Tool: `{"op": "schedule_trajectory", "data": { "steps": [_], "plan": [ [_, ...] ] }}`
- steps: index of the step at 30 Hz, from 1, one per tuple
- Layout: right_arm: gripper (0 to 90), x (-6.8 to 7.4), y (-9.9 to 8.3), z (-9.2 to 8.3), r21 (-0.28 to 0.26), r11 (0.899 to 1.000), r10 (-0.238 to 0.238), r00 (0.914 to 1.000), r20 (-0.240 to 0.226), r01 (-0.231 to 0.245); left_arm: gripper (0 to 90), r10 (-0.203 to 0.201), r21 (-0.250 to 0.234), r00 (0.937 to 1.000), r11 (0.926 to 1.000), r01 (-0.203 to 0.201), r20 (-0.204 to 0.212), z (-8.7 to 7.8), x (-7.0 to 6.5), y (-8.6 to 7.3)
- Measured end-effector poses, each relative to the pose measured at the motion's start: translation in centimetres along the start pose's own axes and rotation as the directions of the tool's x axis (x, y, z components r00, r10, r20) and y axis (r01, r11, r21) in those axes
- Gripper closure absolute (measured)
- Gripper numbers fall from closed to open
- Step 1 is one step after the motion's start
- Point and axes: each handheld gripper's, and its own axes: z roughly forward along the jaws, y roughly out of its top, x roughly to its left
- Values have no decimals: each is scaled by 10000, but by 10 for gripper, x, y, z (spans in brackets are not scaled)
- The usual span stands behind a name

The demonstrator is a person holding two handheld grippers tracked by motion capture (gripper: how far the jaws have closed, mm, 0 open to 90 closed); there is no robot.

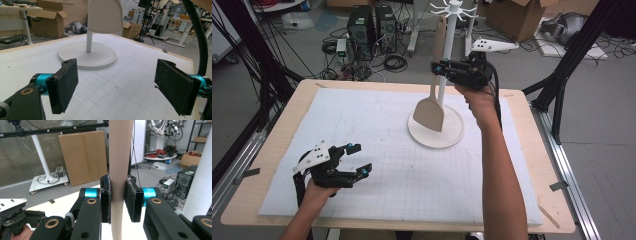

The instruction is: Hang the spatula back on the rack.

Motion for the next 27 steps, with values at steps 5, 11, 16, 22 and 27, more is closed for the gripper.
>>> {"op": "schedule_trajectory", "data": {
  "steps": [5,11,16,22,27],
  "plan": [
    [765,-4,3,3,18,9999,165,9999,28,-165,195,67,-26,10000,10000,-67,34,0,0,2],
    [764,-5,9,7,126,9998,165,9998,68,-166,195,118,36,9999,9999,-119,114,2,-2,1],
    [764,-9,8,6,197,9992,342,9993,120,-344,195,103,16,9999,9999,-103,118,2,-2,1],
    [764,-16,4,6,437,9966,682,9973,267,-693,195,117,34,9999,9999,-118,112,2,-2,1],
    [762,-18,-1,5,433,9966,677,9966,464,-697,195,125,33,9999,9999,-125,102,2,-2,1]
  ]
}}
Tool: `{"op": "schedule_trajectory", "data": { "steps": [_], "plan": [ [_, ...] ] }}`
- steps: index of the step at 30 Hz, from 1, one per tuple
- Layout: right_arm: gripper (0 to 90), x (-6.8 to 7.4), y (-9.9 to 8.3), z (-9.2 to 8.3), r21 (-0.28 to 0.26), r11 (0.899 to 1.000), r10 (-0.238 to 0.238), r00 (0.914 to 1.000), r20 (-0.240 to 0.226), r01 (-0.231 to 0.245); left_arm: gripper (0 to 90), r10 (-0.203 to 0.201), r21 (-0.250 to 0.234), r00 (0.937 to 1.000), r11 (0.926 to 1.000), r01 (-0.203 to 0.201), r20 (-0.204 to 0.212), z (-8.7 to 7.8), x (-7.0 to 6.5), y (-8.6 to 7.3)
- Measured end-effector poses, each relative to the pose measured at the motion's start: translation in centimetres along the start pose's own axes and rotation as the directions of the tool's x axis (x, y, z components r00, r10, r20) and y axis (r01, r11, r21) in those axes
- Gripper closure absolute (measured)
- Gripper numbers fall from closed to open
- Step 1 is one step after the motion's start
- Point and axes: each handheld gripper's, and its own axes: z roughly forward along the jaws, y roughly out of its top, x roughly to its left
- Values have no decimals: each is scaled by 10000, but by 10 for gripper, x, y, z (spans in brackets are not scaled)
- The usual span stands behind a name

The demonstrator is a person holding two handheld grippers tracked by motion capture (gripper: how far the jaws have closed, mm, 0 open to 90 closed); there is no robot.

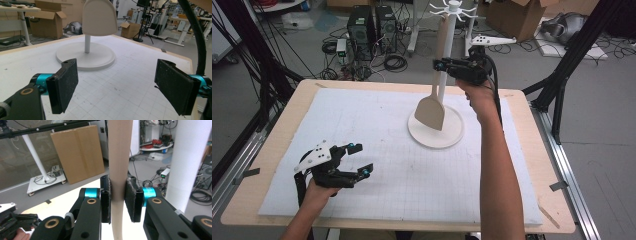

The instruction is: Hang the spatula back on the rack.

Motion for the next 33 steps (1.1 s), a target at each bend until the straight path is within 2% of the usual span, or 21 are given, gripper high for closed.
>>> {"op": "schedule_trajectory", "data": {
  "steps": [3,5,9,11,14,16,19,21,24,26,28,33],
  "plan": [
    [735,2,-4,-3,-207,9998,-33,9999,113,35,195,-7,-5,10000,10000,7,-29,-1,1,0],
    [595,5,-8,-7,-503,9985,-175,9976,666,209,195,-55,-38,10000,10000,55,-16,-1,2,0],
    [476,9,-20,-19,-651,9967,-383,9900,1361,475,195,-125,-92,9999,9999,124,-56,-2,4,0],
    [428,12,-28,-26,-460,9968,-578,9853,1606,659,195,-131,-88,9998,9999,130,-114,-2,6,0],
    [360,18,-45,-36,10,9950,-976,9727,2105,996,195,-205,-98,9997,9997,203,-133,-2,8,0],
    [307,21,-58,-44,178,9935,-1130,9620,2485,1121,195,-225,-88,9996,9997,224,-163,-1,9,0],
    [283,28,-80,-59,359,9912,-1323,9496,2841,1274,195,-230,-9,9996,9997,229,-169,1,11,-1],
    [258,33,-96,-69,431,9905,-1378,9447,2977,1309,196,-223,3,9995,9998,223,-226,3,12,-1],
    [241,41,-121,-84,672,9869,-1606,9296,3318,1465,198,-330,-5,9992,9995,330,-235,4,15,-2],
    [240,45,-139,-94,716,9853,-1705,9255,3383,1554,198,-384,-77,9989,9992,383,-253,6,17,-2],
    [222,48,-157,-105,639,9858,-1677,9217,3498,1551,198,-410,-78,9988,9991,408,-268,7,18,-2],
    [196,54,-205,-126,458,9916,-1290,9041,4074,1209,198,-401,-55,9986,9992,399,-351,9,19,-3]
  ]
}}
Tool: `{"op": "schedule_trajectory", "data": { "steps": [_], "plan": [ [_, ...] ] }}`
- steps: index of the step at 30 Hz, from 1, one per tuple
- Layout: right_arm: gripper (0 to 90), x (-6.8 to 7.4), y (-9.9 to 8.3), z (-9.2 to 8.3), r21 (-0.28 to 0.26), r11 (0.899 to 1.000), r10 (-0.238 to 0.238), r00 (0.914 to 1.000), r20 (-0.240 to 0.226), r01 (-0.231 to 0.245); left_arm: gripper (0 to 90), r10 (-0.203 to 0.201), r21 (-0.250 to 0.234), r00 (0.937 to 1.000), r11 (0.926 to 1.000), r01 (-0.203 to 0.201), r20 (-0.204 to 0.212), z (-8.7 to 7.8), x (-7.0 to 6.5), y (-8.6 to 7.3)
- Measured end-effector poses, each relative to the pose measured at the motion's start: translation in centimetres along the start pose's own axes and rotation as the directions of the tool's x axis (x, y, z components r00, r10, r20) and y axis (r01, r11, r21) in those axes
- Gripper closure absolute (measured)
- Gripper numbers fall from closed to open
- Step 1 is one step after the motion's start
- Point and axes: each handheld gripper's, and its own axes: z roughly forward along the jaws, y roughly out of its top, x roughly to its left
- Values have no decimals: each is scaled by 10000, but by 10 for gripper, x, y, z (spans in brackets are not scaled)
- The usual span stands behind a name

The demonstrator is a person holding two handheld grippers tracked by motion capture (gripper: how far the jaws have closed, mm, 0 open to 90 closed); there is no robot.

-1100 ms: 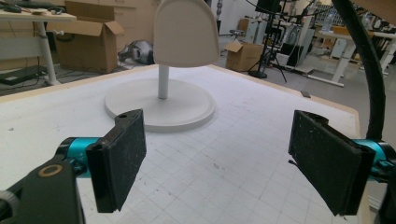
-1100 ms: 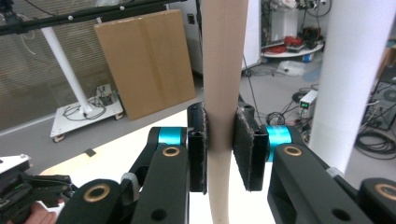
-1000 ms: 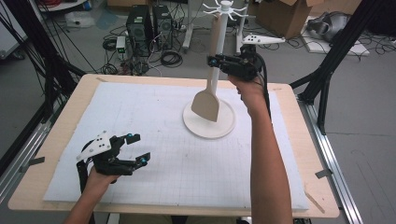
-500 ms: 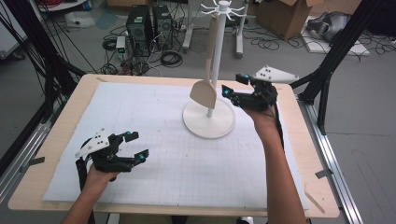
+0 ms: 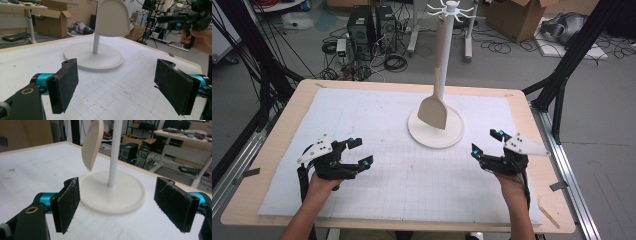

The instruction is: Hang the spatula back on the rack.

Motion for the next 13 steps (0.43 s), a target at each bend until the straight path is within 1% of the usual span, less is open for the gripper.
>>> {"op": "schedule_trajectory", "data": {
  "steps": [2,3,4,6,7,10,11,13],
  "plan": [
    [191,1,-17,-5,34,9998,172,9996,212,-173,198,-17,4,10000,10000,17,-64,0,0,-1],
    [187,2,-26,-8,47,9994,333,9990,283,-335,198,-31,8,10000,10000,31,-80,0,1,-2],
    [187,2,-35,-10,-8,9993,379,9986,377,-379,198,-27,6,10000,10000,27,-95,0,1,-2],
    [186,6,-52,-14,164,9988,458,9975,535,-467,198,-81,-7,9999,10000,81,-144,0,2,-3],
    [186,7,-57,-15,157,9985,506,9968,619,-517,198,-101,-35,9998,9999,100,-153,0,2,-4],
    [186,9,-69,-18,110,9980,610,9953,748,-620,198,-132,-26,9997,9999,131,-216,0,3,-5],
    [186,10,-72,-18,107,9974,703,9946,763,-713,199,-118,3,9997,9999,119,-228,-1,3,-6],
    [186,10,-76,-18,134,9973,712,9942,810,-725,199,-159,35,9995,9999,160,-264,-1,4,-7]
  ]
}}
